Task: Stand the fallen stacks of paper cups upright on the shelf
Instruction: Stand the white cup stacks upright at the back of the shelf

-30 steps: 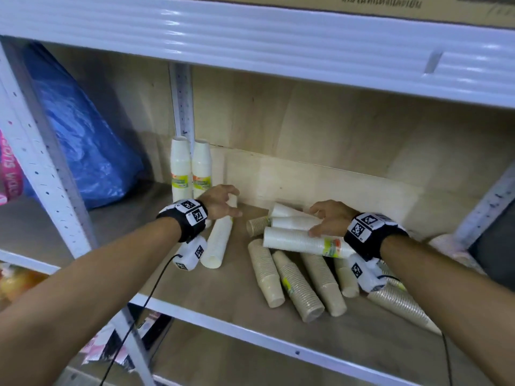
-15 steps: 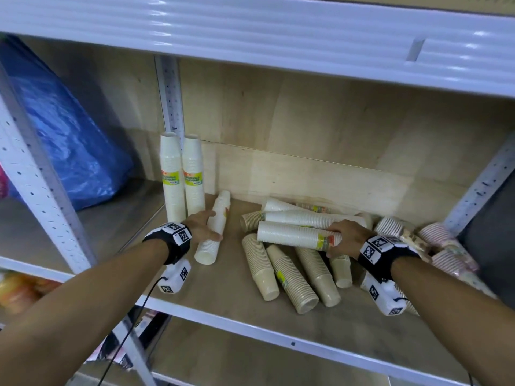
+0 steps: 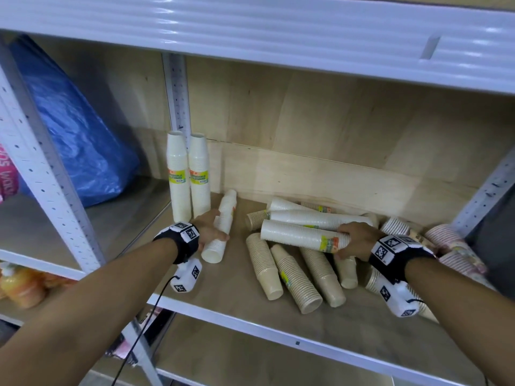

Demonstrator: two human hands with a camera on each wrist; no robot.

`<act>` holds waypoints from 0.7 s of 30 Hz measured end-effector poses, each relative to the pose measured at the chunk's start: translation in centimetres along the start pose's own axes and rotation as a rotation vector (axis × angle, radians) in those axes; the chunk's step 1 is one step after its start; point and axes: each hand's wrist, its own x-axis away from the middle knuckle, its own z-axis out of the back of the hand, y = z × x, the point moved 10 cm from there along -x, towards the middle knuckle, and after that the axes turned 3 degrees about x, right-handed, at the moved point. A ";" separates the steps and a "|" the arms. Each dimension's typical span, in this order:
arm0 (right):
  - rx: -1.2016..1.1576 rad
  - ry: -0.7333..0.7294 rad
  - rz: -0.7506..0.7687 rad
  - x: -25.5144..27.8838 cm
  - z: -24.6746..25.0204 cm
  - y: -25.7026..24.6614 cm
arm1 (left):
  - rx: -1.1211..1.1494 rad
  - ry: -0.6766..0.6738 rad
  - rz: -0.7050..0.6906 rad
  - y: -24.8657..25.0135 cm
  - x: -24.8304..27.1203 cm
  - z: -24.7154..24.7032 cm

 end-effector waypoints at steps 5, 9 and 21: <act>-0.012 0.003 0.038 0.5 2.3 -1.4 | 0.080 -0.005 -0.017 0.4 0.3 -0.3; -0.053 0.024 0.074 1.0 5.0 -3.1 | 0.120 -0.004 -0.005 1.1 0.4 -0.2; -0.162 0.152 0.251 2.2 15.3 -10.9 | 0.237 0.098 -0.186 6.8 3.2 4.3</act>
